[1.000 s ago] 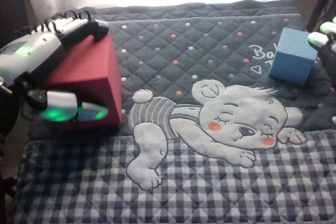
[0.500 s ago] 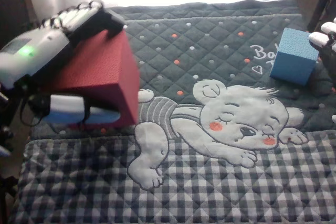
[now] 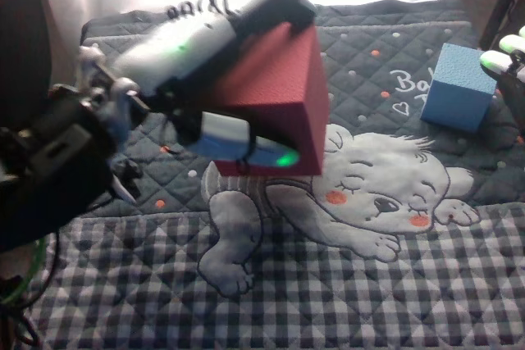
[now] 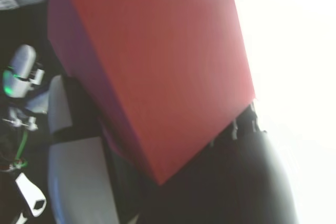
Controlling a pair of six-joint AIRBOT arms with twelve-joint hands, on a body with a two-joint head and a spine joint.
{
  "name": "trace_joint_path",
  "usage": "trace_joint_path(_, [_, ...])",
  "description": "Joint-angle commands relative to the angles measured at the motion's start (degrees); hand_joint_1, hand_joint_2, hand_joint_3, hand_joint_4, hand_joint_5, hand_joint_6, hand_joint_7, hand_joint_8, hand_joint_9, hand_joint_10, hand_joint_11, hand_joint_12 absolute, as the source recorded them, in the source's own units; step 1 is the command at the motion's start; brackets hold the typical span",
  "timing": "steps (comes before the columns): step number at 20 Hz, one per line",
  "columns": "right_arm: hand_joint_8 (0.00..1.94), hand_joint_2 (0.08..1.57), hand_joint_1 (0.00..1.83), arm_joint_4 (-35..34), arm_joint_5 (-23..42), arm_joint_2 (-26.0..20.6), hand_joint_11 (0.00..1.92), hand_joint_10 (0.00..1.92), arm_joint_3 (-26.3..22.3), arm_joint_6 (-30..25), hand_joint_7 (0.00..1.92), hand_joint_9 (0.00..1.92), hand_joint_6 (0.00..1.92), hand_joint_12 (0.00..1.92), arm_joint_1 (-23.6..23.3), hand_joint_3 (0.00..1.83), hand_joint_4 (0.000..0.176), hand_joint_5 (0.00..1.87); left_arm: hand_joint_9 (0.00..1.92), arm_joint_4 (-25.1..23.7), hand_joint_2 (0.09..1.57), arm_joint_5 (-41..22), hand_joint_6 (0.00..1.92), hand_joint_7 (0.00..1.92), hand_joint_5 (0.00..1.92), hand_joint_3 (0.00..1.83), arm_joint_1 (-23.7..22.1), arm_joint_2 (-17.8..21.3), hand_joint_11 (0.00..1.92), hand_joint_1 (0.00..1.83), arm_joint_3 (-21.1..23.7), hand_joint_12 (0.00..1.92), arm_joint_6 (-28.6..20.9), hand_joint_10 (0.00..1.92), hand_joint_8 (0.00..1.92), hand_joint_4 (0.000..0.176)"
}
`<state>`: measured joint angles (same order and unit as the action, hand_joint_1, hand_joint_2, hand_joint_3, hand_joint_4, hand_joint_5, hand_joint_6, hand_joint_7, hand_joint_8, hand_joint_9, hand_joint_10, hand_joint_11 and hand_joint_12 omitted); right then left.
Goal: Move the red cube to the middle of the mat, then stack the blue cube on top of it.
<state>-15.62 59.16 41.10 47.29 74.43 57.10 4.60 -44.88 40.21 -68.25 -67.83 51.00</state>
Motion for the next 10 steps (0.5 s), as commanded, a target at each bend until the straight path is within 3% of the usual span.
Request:
trace_joint_path(1, [0.0, 1.43, 0.69, -0.29, 6.92, -0.2, 0.0, 0.0, 0.34, 0.11, 0.0, 0.0, 0.0, 0.0, -0.09, 0.05, 0.0, 0.0, 0.01, -0.2, 1.11, -3.68, 1.4, 0.11, 0.15, 0.0, -0.69, -0.41, 0.0, 1.15, -0.43, 1.89, -0.37, 1.63, 1.37, 0.0])
trace_joint_path(2, [0.0, 1.43, 0.69, -0.29, 6.97, -0.2, 0.0, 0.0, 0.33, 0.11, 0.0, 0.0, 0.0, 0.0, -0.09, 0.05, 0.0, 0.0, 0.01, -0.2, 1.11, -1.93, 1.4, 0.11, 0.15, 0.0, -0.68, -1.21, 0.0, 1.15, -1.18, 1.89, -0.76, 1.63, 1.37, 0.0])
trace_joint_path(3, [0.0, 1.43, 0.63, -0.29, 7.02, -0.2, 0.0, 0.0, 0.31, 0.11, 0.0, 0.0, 0.0, 0.0, -0.08, 0.04, 0.0, 0.0, 0.0, -0.2, 1.14, -0.78, 0.83, 0.05, 0.02, 0.01, -0.64, -1.67, 0.0, 0.95, -1.62, 1.28, -1.0, 0.64, 0.48, 0.053])
trace_joint_path(4, [0.0, 1.43, 0.63, -0.29, 7.03, -0.2, 0.0, 0.0, 0.3, 0.11, 0.0, 0.0, 0.0, 0.0, -0.07, 0.04, 0.0, 0.0, 0.0, -0.22, 1.14, -0.08, 0.83, 0.05, 0.02, 0.01, -0.6, -1.9, 0.0, 0.95, -1.76, 1.28, -1.05, 0.64, 0.48, 0.053])
trace_joint_path(5, [0.0, 1.43, 0.63, -0.29, 7.05, -0.2, 0.0, 0.0, 0.29, 0.11, 0.0, 0.0, 0.0, 0.0, -0.07, 0.03, 0.0, 0.0, 0.0, -0.53, 1.13, 0.22, 0.41, 0.01, 0.01, 0.0, -0.6, -1.97, 0.0, 0.86, -1.76, 0.71, -1.05, 0.13, 0.13, 0.063])
trace_joint_path(6, [0.0, 1.41, 0.63, -0.29, 7.07, -0.2, 0.0, 0.0, 0.29, 0.1, 0.0, 0.0, 0.0, 0.0, -0.07, 0.01, 0.0, 0.0, 0.0, -0.64, 1.0, 0.24, 0.02, 0.0, 0.0, 0.0, -0.59, -1.97, 0.0, 0.64, -1.7, 0.04, -1.05, 0.0, 0.0, 0.169])
trace_joint_path(9, [0.0, 1.37, 0.59, -0.29, 7.27, -0.23, 0.04, 0.0, 0.38, -0.51, 0.0, 0.0, 0.0, 0.02, -0.07, 0.0, 0.0, 0.0, 0.0, -1.05, 0.93, -2.41, 0.0, 0.0, 0.0, 0.0, 0.11, -1.31, 0.0, 0.51, -1.0, 0.0, -2.59, 0.0, 0.0, 0.176])
trace_joint_path(10, [0.0, 1.29, 0.55, -0.29, 7.27, -0.3, 0.01, 0.0, 0.52, -1.18, 0.0, 0.0, 0.0, 0.4, -0.08, 0.08, 0.0, 0.0, 0.0, -1.4, 0.92, -4.72, 0.0, 0.0, 0.0, 0.0, 0.81, -0.81, 0.0, 0.5, -0.85, 0.0, -4.46, 0.0, 0.0, 0.176])
